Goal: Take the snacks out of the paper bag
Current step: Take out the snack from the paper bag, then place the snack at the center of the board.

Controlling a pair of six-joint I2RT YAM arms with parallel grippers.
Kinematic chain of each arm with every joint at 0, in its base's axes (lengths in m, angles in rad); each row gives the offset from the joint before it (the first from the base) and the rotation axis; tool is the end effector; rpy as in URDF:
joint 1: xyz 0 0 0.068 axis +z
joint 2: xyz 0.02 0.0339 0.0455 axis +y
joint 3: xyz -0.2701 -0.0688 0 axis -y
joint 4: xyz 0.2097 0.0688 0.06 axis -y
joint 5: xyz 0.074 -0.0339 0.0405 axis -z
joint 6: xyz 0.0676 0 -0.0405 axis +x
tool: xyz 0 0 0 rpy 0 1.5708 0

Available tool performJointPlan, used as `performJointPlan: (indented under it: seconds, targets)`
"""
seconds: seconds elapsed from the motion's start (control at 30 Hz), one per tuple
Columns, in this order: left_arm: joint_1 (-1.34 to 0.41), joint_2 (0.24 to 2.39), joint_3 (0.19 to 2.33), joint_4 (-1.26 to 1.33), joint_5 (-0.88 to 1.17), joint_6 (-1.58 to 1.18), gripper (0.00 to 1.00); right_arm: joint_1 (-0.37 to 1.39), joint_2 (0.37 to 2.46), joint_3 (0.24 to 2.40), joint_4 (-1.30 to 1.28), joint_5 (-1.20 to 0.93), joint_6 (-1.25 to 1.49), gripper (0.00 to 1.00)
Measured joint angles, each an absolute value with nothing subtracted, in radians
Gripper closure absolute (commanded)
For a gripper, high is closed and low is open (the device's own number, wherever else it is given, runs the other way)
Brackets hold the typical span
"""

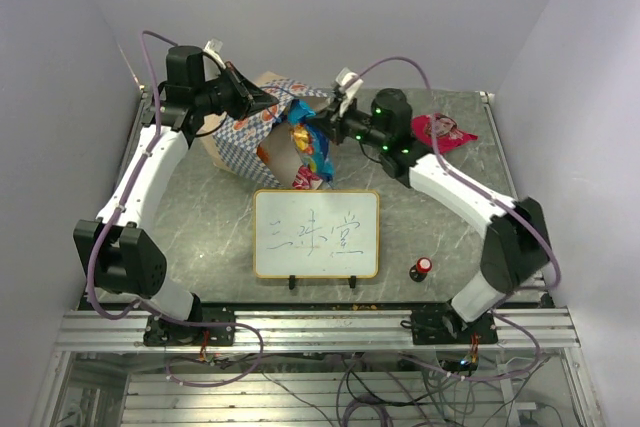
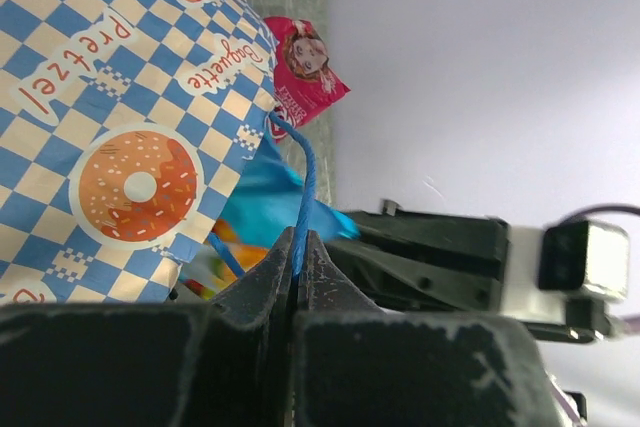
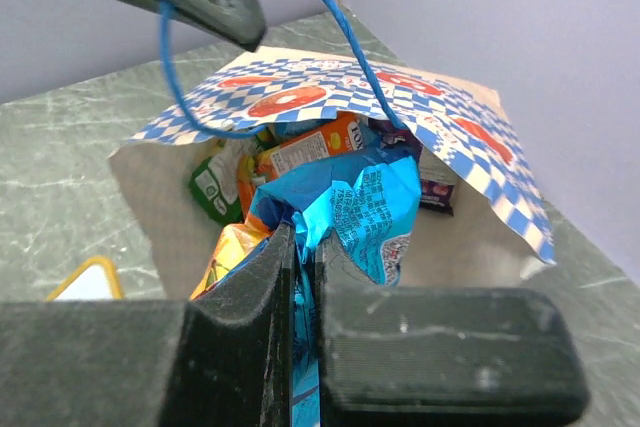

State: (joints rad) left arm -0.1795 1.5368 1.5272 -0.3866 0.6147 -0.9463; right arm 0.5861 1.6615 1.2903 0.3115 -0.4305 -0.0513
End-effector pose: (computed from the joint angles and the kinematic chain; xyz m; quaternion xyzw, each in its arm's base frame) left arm 0.3279 -0.0991 0.3916 -0.1413 0.7985 -0.4948 0.3123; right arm 0.3150 0.2430 0.3543 -0.3619 0.6294 0.3269 0.6050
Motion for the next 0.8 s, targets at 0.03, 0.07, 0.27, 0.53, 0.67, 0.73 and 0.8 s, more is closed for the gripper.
performJointPlan:
  seconds: [0.03, 0.07, 0.27, 0.53, 0.67, 0.73, 0.8]
  targets:
    - [-0.179, 1.537, 1.527, -0.388, 0.612, -0.946, 0.93, 0.577, 1.622, 1.273, 0.294, -0.445, -0.06, 1.0]
    - [-0.179, 1.538, 1.527, -0.388, 0.606, -0.947, 0.93, 0.566, 1.582, 1.258, 0.274, -0.458, -0.068, 1.0]
    - [-0.179, 1.538, 1.527, -0.387, 0.585, -0.943, 0.93, 0.498, 1.334, 1.163, 0.175, -0.421, -0.125, 1.0]
    - [-0.179, 1.546, 1.568, -0.397, 0.565, -0.908, 0.93, 0.403, 1.169, 1.111, 0.075, -0.078, -0.192, 1.0]
    - [-0.179, 1.561, 1.586, -0.397, 0.566, -0.904, 0.93, 0.303, 1.201, 1.108, 0.038, 0.06, -0.247, 1.0]
    - [-0.179, 1.575, 1.597, -0.398, 0.568, -0.902, 0.93, 0.249, 1.248, 1.108, 0.036, 0.112, -0.281, 1.0]
    - [-0.179, 1.583, 1.598, -0.398, 0.569, -0.901, 0.93, 0.189, 1.308, 1.11, 0.043, 0.133, -0.311, 1.0]
